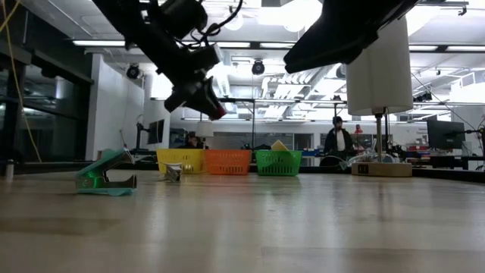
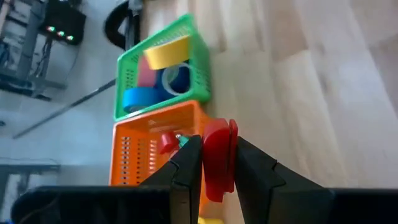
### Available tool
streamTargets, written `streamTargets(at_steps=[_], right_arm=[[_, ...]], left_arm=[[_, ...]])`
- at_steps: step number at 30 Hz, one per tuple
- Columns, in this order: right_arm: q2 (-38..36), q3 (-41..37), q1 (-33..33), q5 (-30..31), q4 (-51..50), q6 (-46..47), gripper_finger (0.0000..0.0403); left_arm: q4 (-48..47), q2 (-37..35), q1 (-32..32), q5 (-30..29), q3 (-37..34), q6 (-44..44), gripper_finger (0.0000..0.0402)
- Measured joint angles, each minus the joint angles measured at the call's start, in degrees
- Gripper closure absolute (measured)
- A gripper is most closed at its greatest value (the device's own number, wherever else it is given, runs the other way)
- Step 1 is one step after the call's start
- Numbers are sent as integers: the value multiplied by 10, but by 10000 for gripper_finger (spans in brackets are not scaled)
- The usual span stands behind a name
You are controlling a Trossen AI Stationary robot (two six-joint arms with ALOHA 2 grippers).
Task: Pick and place Stapler, Stapler remover, tape
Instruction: Put the red stapler into the orange basket
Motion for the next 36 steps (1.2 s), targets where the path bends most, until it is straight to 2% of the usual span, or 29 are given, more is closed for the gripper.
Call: streamTargets(at_steps=[12, 21, 26, 36], right_arm=[[0, 0, 0, 20, -11, -8, 237], [0, 0, 0, 20, -13, -8, 238], [0, 0, 0, 20, -13, -8, 238], [3, 0, 0, 21, -12, -8, 238]], left_arm=[[102, 61, 103, 86, 0, -119, 332], [136, 83, 150, 104, 0, -223, 332], [128, 83, 168, 135, 0, -240, 332], [131, 83, 172, 148, 0, -242, 332]])
